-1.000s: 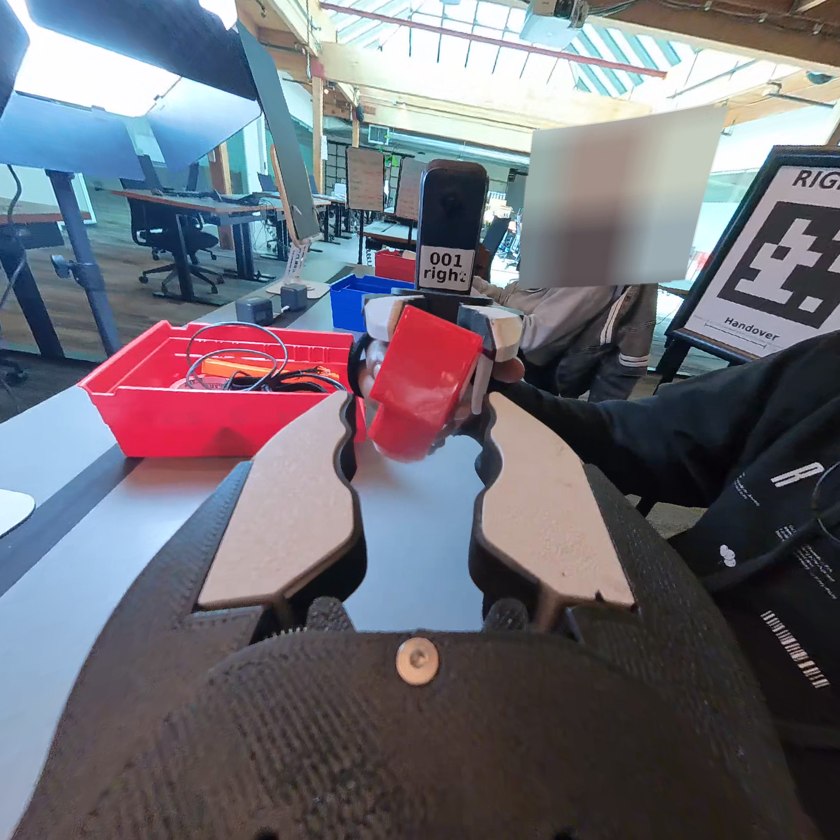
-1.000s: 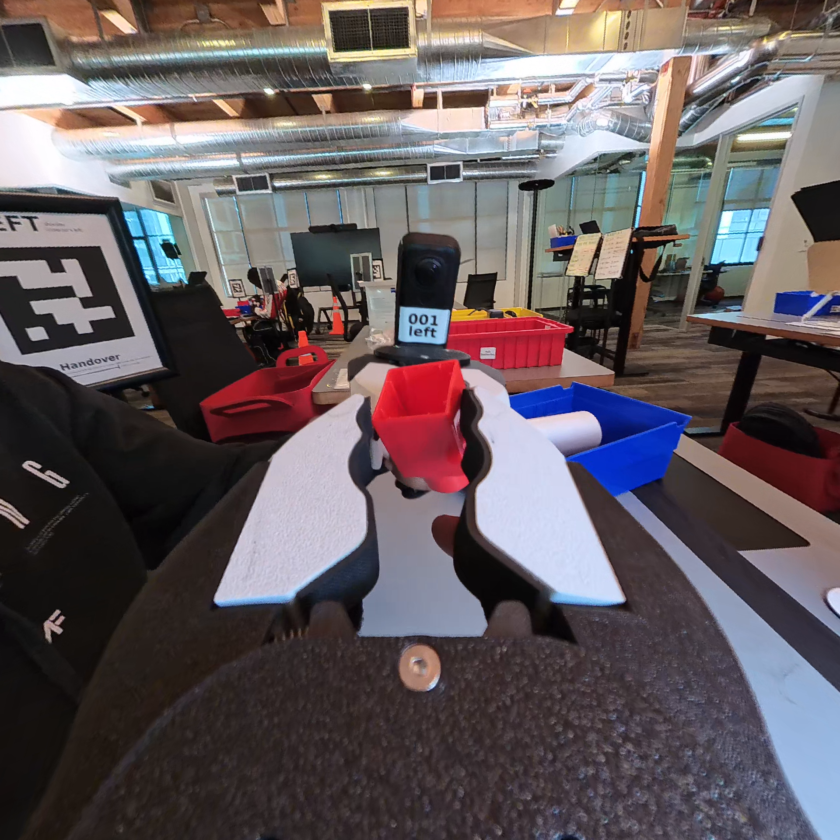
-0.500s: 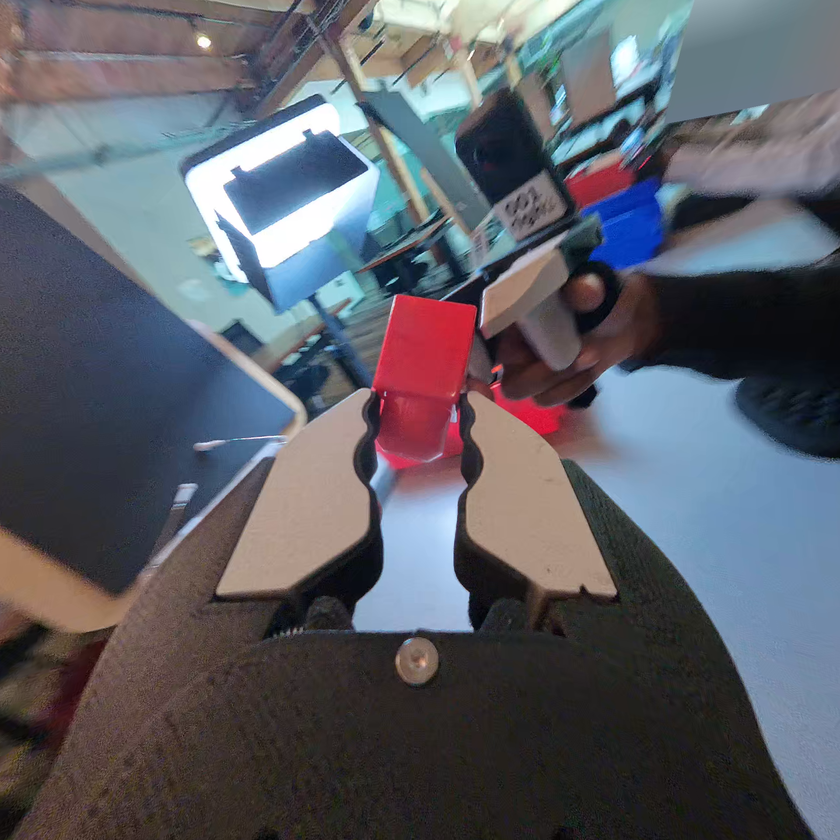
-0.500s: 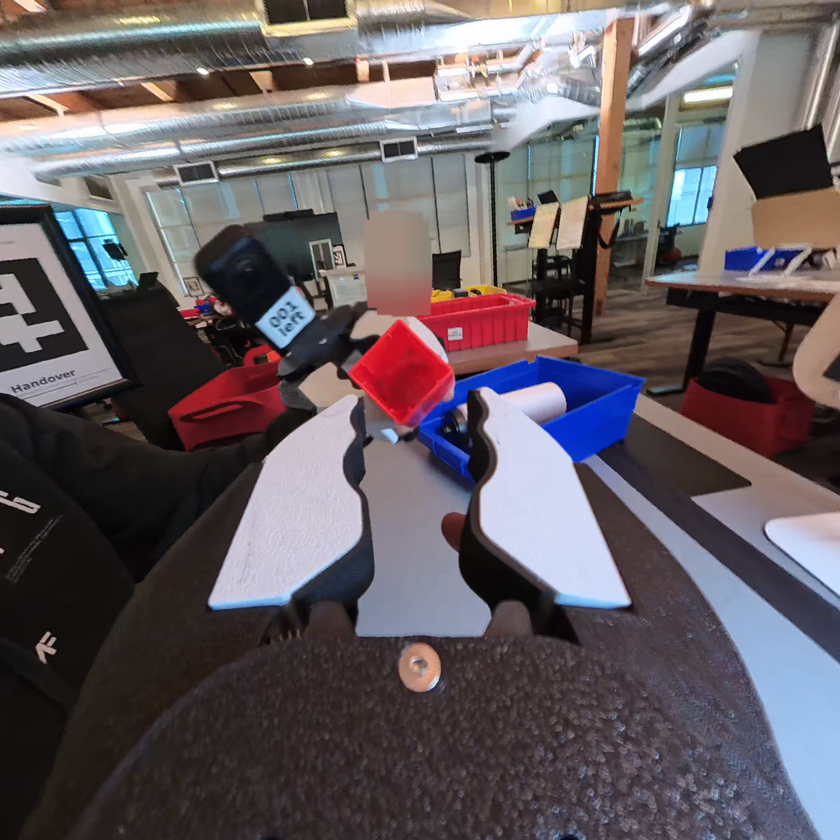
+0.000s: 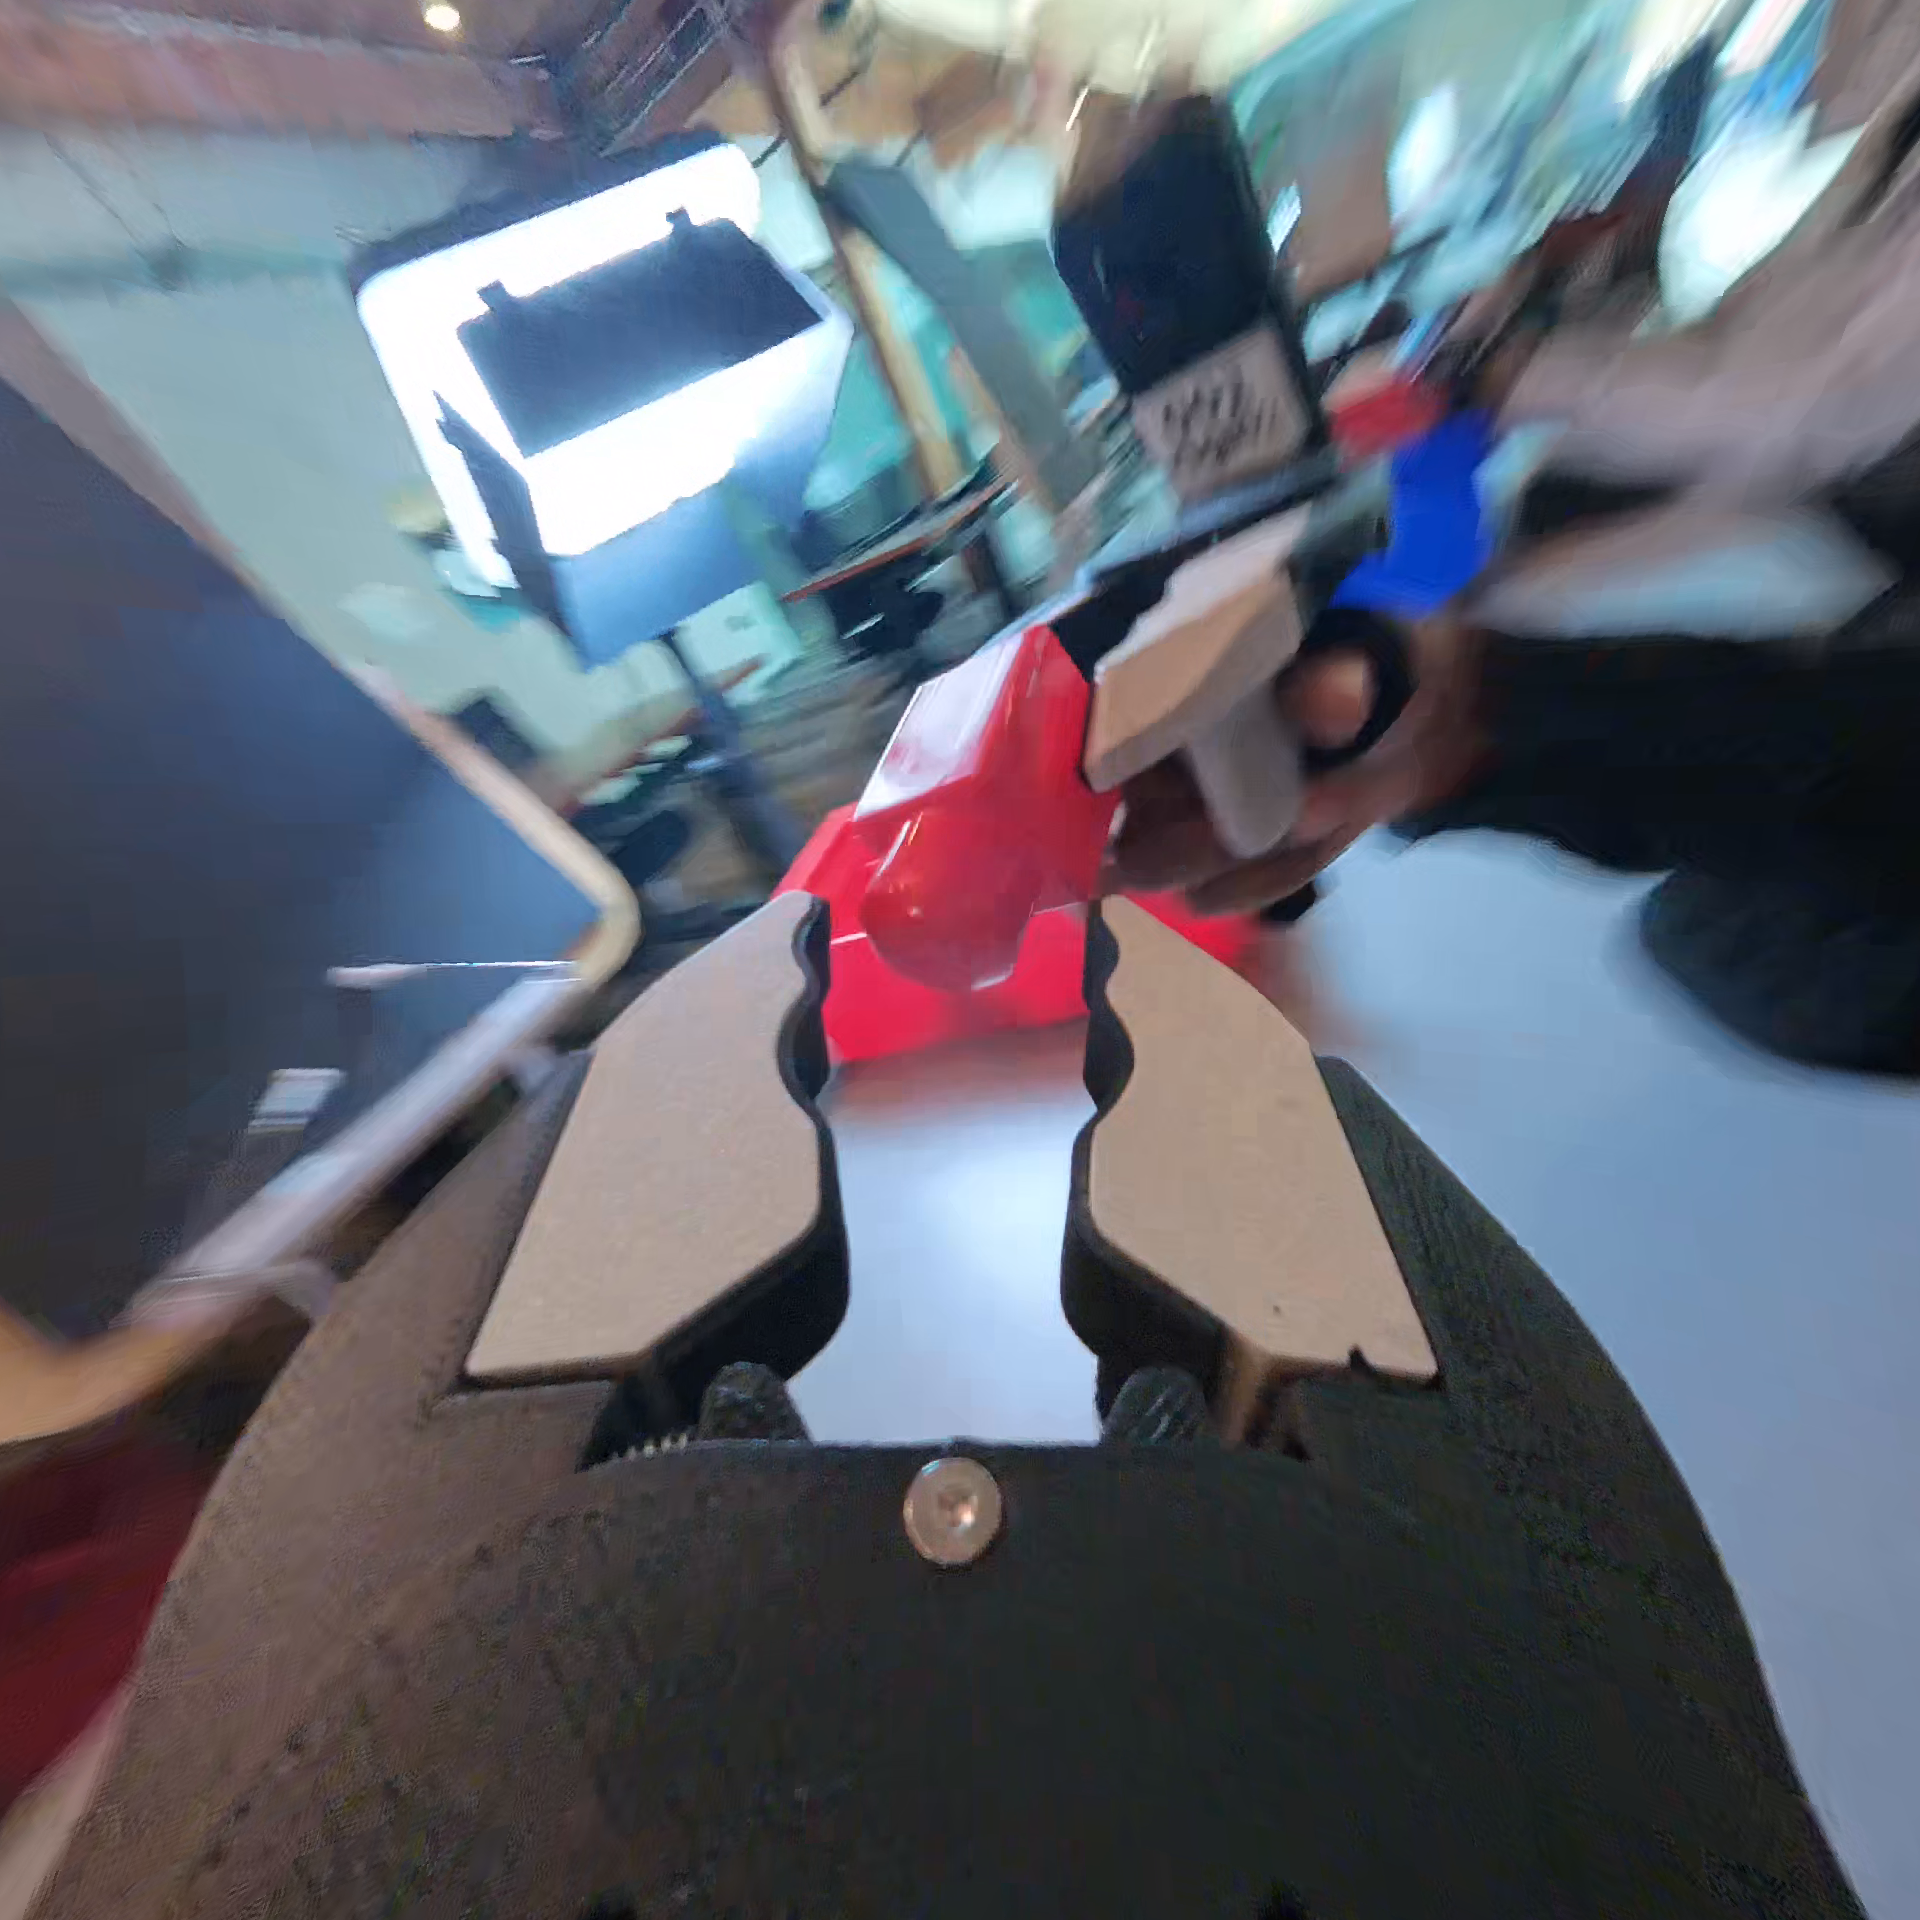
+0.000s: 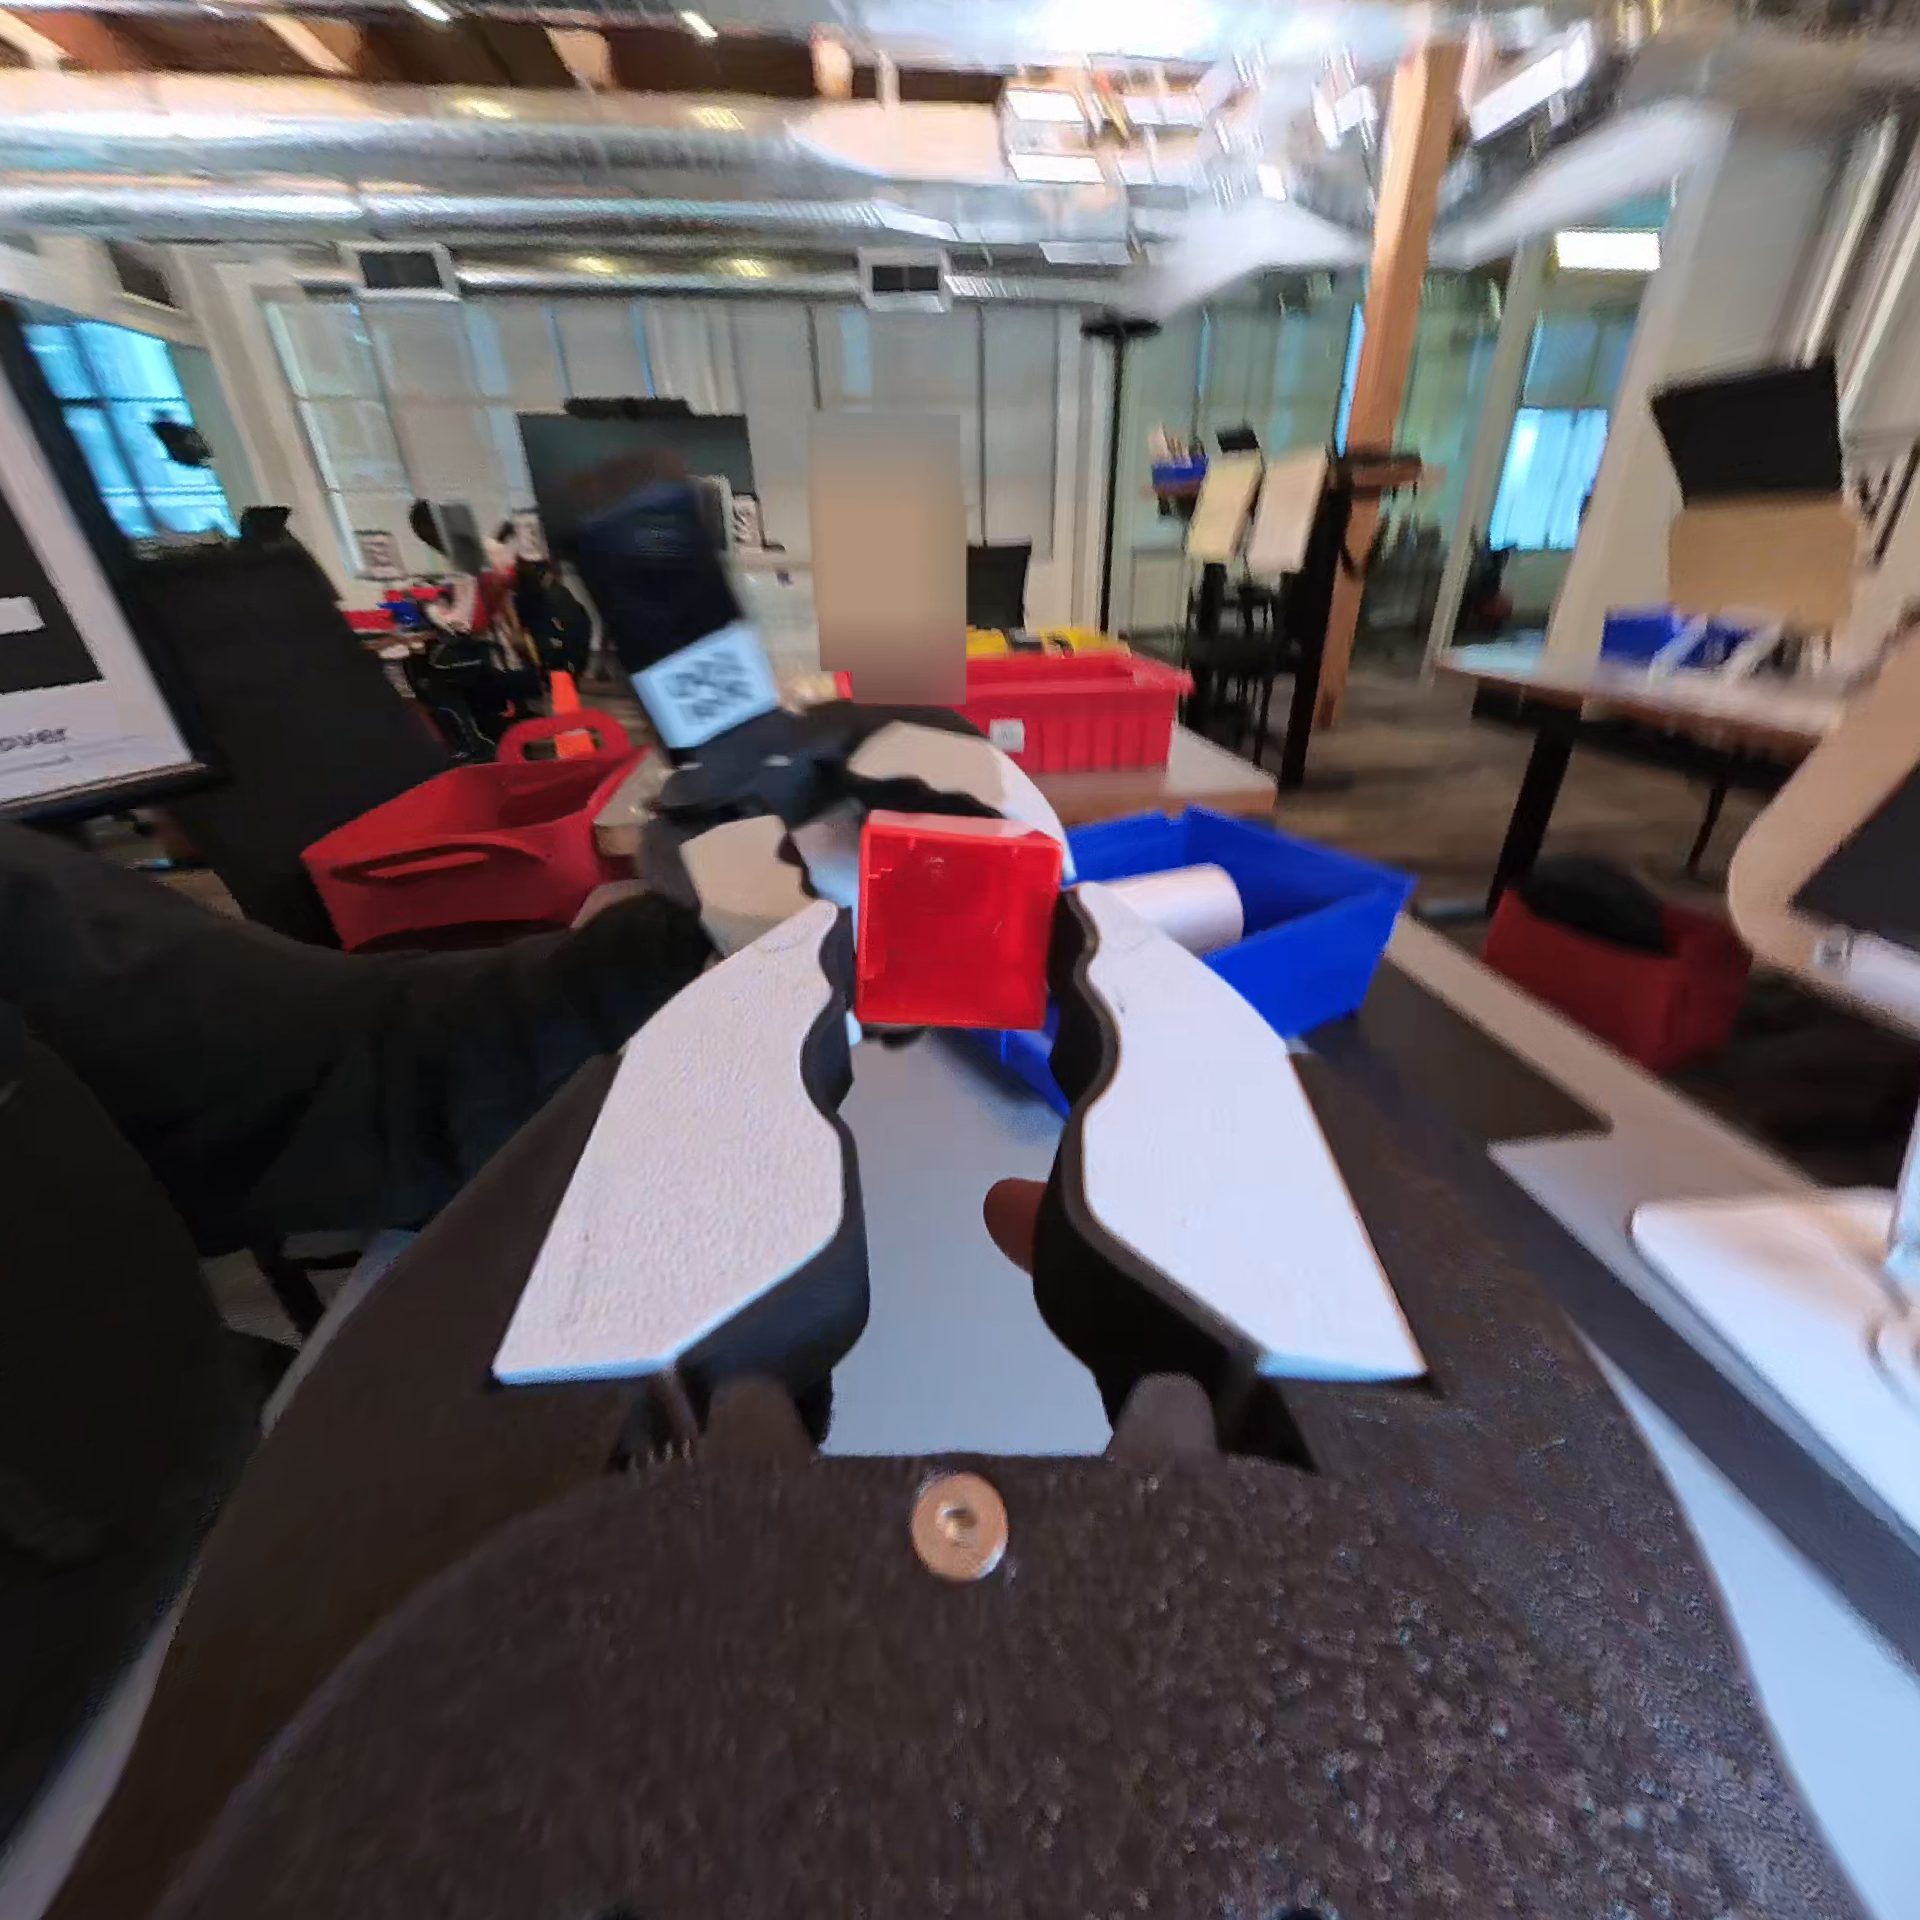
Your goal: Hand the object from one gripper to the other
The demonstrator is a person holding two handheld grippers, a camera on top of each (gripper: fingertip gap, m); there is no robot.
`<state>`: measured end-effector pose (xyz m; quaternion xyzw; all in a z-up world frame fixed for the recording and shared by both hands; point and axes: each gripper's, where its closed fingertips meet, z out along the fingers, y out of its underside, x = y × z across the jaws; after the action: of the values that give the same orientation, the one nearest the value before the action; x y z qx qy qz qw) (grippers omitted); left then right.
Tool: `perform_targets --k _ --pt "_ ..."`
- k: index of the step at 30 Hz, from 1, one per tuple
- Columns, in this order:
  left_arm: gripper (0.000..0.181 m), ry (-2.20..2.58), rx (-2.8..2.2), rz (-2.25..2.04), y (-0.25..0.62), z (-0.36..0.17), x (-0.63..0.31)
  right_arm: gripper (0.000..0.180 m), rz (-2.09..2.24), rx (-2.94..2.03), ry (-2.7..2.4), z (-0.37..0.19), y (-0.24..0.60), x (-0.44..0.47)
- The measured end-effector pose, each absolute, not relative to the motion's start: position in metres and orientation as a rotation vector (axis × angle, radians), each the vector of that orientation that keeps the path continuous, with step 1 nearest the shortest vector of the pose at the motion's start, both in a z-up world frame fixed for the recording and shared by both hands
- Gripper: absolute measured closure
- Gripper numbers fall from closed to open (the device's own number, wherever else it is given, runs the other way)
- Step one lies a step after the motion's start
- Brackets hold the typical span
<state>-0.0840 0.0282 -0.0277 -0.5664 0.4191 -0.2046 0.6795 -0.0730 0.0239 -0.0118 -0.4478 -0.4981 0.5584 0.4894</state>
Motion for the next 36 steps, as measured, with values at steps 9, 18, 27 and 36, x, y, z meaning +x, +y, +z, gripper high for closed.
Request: perform_targets --k 9,18,27,36 --pt "0.143 0.925 -1.164 -1.051 -0.015 0.0 -0.076 0.144 1.255 -0.818 -1.287 0.002 -0.01 -0.07" --pt "0.149 1.131 -1.362 -0.52 0.006 -0.038 -0.08 0.139 0.597 -1.164 -1.622 -0.069 0.035 -0.065" --pt "0.149 1.312 -1.576 -0.217 0.02 -0.089 -0.083 0.13 0.472 -1.19 -1.805 -0.092 0.019 -0.061" --pt "0.143 1.317 -1.581 -0.257 0.02 -0.096 -0.077 0.144 0.351 -1.16 -1.815 -0.107 0.026 -0.081"
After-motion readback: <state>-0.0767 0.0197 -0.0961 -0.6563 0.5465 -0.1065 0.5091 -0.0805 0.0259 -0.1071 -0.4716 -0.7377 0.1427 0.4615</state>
